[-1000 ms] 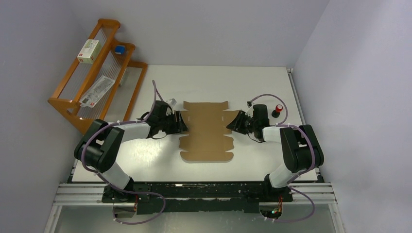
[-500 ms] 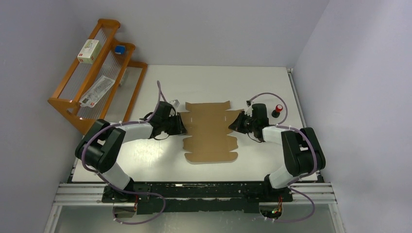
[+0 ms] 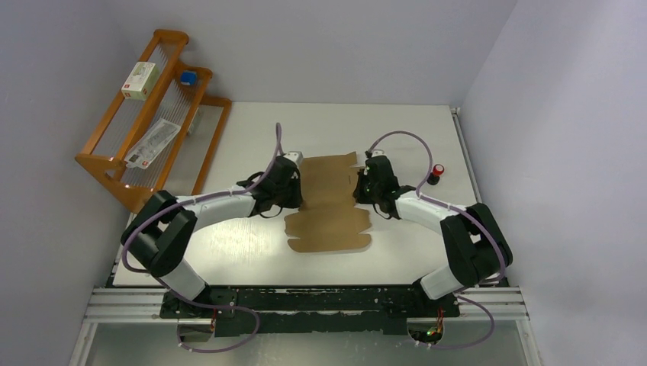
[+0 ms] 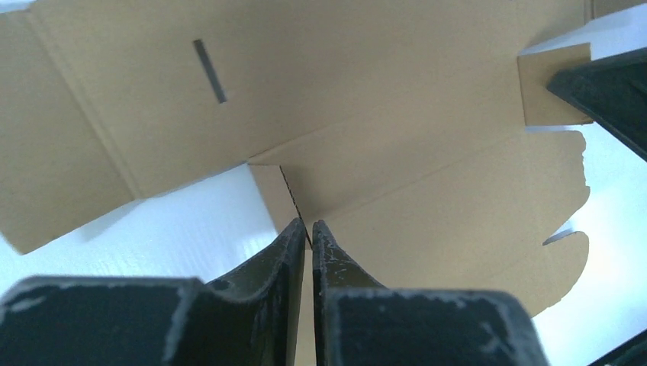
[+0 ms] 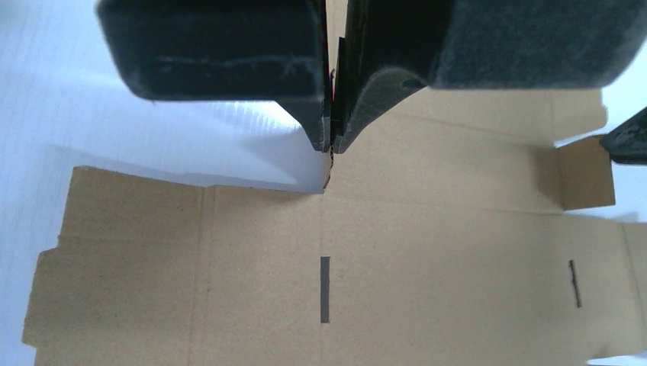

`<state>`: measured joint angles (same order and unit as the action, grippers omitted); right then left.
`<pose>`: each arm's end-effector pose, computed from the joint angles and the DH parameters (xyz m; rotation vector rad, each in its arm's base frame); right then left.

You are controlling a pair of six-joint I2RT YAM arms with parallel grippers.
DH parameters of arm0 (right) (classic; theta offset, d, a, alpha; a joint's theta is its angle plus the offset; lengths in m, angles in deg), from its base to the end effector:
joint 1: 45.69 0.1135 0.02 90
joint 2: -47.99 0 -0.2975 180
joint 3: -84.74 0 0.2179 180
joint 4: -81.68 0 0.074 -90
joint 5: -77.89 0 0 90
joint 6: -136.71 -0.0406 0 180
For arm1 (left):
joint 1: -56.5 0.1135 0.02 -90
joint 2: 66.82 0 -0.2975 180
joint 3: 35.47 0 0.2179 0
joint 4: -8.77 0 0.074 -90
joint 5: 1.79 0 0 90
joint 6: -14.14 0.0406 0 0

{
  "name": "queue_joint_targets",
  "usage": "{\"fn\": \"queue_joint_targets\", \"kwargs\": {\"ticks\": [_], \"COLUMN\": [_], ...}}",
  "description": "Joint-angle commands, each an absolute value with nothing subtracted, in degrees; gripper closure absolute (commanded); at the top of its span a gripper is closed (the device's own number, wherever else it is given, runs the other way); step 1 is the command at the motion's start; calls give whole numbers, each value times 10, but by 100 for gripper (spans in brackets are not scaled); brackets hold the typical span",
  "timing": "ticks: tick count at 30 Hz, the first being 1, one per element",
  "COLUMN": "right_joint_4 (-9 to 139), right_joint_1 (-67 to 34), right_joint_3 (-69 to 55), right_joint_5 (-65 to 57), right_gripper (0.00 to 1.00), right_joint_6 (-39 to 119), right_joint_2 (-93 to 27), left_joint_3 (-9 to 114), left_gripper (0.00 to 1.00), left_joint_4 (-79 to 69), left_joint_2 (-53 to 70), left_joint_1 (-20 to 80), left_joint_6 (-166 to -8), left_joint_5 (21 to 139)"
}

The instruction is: Fold the paper box

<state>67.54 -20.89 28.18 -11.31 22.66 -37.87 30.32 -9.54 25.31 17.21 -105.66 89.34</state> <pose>0.2465 0.1145 0.2248 -0.0226 2.3710 0.4369 0.2388 -0.1943 0.2336 0.1904 2.4144 -0.5541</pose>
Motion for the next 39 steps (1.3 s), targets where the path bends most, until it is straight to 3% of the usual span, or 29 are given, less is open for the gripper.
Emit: {"fn": "queue_joint_targets", "kwargs": {"ticks": [1,5,9,15,20,22,31,39], "right_joint_4": [642,644,645,632,661,685,750,796], "right_joint_1": [-176,-169,-172,-207,-303,-343,-437,-453], "right_joint_3": [253,246,242,220,225,229,230,238], "right_joint_5": [-184,-176,-169,-150,-43,-1,112,152], "right_gripper": [92,90,82,66,57,53,48,50], "right_joint_6": [235,235,248,275,273,264,222,211], "right_joint_2": [-399,-405,-392,-371,-362,-368,-436,-498], "left_joint_3": [342,360,362,356,331,327,373,419], "left_gripper": [86,86,80,59,36,32,23,22], "left_joint_4": [-123,-141,-158,-175,-159,-158,-222,-276], "left_joint_2": [275,288,268,216,175,172,200,252], "left_joint_1": [135,125,126,178,254,282,402,427], "left_joint_6": [-1038,-1032,-1023,-1014,-1034,-1041,-1025,-986], "left_joint_5": [959,980,1011,1000,940,915,793,770]}}
